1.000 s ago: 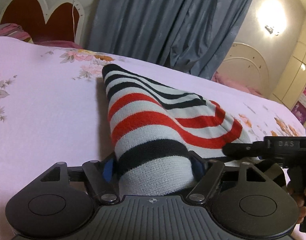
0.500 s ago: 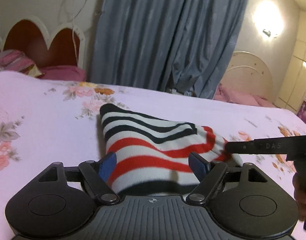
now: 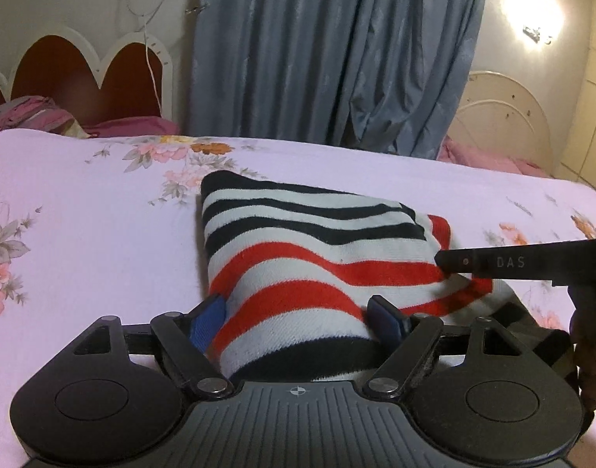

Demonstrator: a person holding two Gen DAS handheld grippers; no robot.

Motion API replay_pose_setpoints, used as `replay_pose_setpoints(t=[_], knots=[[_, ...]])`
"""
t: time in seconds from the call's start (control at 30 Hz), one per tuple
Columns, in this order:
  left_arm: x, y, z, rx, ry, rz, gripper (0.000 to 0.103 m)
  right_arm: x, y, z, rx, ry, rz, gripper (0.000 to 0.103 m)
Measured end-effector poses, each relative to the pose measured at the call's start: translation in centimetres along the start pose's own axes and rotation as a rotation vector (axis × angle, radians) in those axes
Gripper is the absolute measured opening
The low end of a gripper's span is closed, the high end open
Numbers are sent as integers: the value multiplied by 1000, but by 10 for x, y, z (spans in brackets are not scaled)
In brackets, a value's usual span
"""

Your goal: Fold small clothes

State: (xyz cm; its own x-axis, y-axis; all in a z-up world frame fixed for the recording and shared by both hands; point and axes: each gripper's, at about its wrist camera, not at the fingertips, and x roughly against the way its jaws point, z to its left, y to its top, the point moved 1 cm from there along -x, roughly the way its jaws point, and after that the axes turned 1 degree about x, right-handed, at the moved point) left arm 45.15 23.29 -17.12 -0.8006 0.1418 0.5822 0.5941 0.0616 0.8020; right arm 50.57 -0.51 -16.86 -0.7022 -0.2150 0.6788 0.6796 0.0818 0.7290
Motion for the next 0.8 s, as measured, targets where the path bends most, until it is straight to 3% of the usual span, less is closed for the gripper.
replay_pose_setpoints(t=[0.1, 0.2, 0.4, 0.57, 0.8], knots=[[12, 2, 1, 11, -6, 6, 78, 10, 5, 3, 12, -18, 5, 18], [32, -4, -3, -15, -16, -8, 78, 39, 3, 6, -2, 11, -48, 19], [57, -29, -11, -31, 0, 15, 78, 92, -32, 22, 85, 47, -71, 19], [56, -40, -8, 34, -2, 46, 78, 93, -65, 20, 93, 12, -24, 19], [61, -46, -6, 42, 5, 74, 78, 105, -71, 23, 78, -12, -14, 21]])
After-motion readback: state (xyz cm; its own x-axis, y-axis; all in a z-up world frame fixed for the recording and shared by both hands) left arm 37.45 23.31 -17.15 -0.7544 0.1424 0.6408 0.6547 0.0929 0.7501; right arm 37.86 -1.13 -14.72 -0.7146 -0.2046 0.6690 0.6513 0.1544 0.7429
